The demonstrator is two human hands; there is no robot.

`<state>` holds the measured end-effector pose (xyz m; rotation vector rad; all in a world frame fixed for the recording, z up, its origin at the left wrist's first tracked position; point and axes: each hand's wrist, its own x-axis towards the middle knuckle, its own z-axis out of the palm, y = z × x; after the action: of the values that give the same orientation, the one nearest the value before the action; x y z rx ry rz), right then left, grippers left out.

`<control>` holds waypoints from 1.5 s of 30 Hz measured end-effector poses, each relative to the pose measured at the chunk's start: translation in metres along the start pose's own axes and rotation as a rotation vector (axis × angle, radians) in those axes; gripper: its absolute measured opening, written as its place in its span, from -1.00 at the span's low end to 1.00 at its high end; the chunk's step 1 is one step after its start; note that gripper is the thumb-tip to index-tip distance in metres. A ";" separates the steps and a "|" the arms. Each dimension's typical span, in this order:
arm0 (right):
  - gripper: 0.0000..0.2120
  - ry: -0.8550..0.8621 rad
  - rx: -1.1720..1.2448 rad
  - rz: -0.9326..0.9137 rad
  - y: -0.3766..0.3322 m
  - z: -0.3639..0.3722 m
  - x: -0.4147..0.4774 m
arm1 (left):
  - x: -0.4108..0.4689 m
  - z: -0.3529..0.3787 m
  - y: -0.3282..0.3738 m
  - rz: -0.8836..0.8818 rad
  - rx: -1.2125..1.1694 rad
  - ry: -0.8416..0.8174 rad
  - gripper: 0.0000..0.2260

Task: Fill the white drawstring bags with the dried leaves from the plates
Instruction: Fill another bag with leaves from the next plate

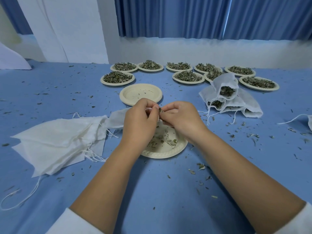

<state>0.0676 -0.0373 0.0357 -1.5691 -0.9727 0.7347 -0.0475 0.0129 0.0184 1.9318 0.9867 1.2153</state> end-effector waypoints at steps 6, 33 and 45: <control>-0.83 -0.064 -0.183 -0.101 -0.001 -0.001 -0.003 | 0.002 -0.002 -0.001 -0.029 -0.017 0.017 -0.90; -0.90 -0.144 0.201 -0.067 0.007 -0.004 0.005 | 0.006 -0.010 0.004 -0.112 -0.203 0.050 -0.89; -0.76 -0.422 0.517 0.166 0.009 -0.008 0.012 | 0.010 -0.020 0.014 -0.234 -0.517 -0.085 -0.85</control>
<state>0.0821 -0.0309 0.0288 -1.0651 -0.8605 1.3536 -0.0592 0.0164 0.0416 1.4100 0.7385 1.1093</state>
